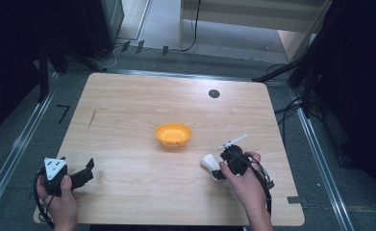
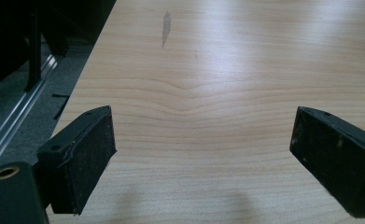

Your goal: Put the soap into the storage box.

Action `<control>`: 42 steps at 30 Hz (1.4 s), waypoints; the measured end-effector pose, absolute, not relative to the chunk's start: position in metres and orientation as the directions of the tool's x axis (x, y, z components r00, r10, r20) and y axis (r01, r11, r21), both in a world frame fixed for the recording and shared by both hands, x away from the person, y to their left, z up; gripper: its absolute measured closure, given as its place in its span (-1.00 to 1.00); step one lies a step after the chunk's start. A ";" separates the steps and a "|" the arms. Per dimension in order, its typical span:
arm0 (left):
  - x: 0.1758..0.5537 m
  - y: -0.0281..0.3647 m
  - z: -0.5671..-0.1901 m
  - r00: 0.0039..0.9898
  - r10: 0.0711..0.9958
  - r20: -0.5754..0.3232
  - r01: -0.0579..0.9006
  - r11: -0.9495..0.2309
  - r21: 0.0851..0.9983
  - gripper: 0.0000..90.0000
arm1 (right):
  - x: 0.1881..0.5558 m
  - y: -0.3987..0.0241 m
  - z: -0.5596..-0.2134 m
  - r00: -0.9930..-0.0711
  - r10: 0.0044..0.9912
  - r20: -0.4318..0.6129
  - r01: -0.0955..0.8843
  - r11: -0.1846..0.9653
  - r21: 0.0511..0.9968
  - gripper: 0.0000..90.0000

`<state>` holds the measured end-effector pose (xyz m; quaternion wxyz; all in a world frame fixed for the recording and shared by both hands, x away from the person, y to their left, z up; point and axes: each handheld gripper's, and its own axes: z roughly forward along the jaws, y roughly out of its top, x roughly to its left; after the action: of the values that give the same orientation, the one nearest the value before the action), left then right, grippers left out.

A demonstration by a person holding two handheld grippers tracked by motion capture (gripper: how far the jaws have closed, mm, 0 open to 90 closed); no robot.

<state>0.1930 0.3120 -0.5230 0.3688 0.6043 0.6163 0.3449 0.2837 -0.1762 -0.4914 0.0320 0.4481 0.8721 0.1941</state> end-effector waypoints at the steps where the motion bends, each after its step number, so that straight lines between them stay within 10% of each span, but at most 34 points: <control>1: 0.193 0.312 -0.523 0.003 0.999 -0.037 0.491 0.031 0.870 -0.84 | 0.286 -0.172 -0.493 -0.599 0.792 0.120 0.770 0.527 0.360 -0.31; 42: 0.194 0.313 -0.523 0.005 0.999 -0.046 0.497 0.037 0.867 -0.84 | 0.299 -0.158 -0.505 -0.724 0.689 0.043 0.656 0.668 0.351 0.11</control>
<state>0.1938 0.3125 -0.5230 0.3693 0.6049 0.6183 0.3397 0.2991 -0.1584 -0.5046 0.0467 0.3688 0.9119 0.1738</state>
